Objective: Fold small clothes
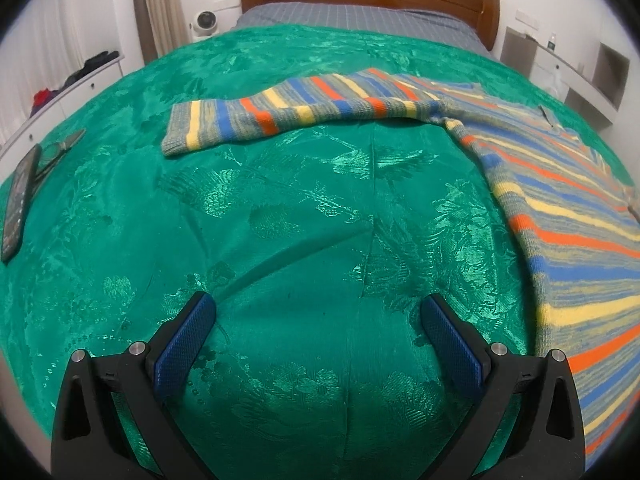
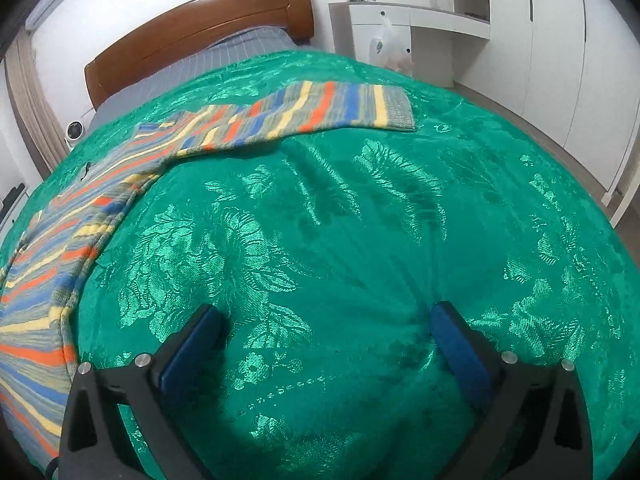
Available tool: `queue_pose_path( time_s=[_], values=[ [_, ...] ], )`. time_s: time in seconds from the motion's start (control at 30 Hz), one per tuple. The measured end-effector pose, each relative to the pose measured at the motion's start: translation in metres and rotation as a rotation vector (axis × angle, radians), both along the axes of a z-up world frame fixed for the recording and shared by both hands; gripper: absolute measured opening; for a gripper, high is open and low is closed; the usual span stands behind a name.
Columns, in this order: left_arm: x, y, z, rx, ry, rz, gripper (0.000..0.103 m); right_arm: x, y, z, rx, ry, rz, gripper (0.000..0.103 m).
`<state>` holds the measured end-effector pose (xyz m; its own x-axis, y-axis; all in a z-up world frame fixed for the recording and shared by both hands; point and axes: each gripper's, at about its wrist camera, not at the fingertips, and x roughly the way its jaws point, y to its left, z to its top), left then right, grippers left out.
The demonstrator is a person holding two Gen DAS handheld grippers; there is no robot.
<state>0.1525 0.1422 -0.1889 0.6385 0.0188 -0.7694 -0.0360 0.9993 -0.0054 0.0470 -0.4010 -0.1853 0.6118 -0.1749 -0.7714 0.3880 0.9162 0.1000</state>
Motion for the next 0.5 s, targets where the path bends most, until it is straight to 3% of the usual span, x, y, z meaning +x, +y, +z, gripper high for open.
queue_pose_path(
  time_s=[0.5],
  values=[
    [-0.0023, -0.0019, -0.0003, 0.015, -0.011, 0.002, 0.103, 0.0018, 0.0037, -0.0027, -0.02, 0.0, -0.007, 0.103]
  ],
)
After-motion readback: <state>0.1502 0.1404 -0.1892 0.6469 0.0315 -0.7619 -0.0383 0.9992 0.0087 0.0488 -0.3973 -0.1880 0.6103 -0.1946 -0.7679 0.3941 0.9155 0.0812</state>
